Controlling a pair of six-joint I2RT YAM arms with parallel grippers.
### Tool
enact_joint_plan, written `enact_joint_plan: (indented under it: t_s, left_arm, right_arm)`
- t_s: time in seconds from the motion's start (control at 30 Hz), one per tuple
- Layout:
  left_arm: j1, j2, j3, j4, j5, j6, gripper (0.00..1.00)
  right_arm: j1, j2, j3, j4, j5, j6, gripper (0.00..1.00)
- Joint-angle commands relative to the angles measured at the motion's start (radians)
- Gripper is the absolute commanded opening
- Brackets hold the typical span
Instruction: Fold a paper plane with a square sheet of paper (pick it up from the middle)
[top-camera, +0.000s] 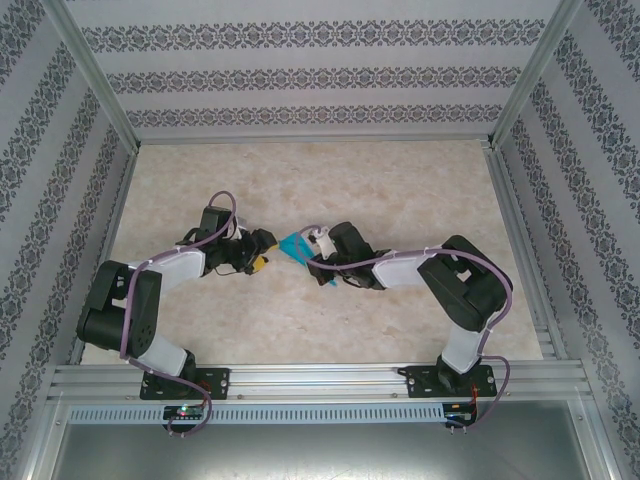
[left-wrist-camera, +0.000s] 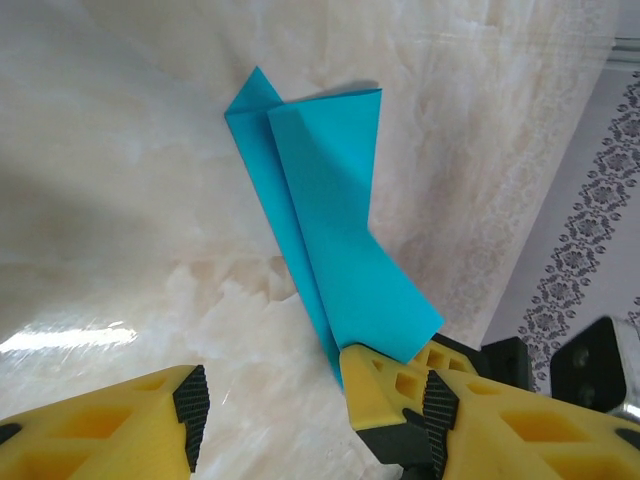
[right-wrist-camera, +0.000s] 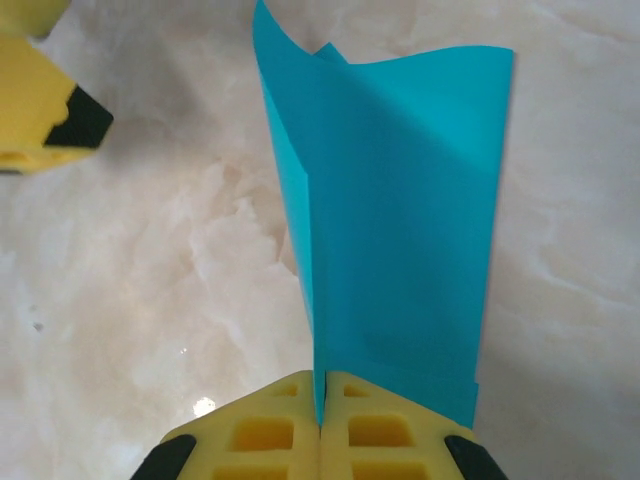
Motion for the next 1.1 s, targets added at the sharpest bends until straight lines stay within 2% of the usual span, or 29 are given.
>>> enact_joint_plan:
  t_s: [0.0,0.2,0.57,1.07]
  left_arm:
    - [-0.026,0.023,-0.017,0.139,0.040,-0.013,0.61]
    - [-0.068,0.082,-0.016,0.256,0.067,-0.039,0.56]
    - [-0.124,0.204,0.021,0.417,0.105,-0.082,0.45]
    - [-0.133,0.270,0.045,0.479,0.119,-0.076,0.41]
  right_arm:
    - [-0.034,0.023,0.010,0.073,-0.123,0.165,0.00]
    - [-0.072,0.059,-0.003,0.150,-0.204,0.304,0.00]
    - [-0.107,0.114,-0.024,0.262,-0.287,0.466,0.00]
    - [-0.134,0.174,-0.022,0.244,-0.308,0.539,0.00]
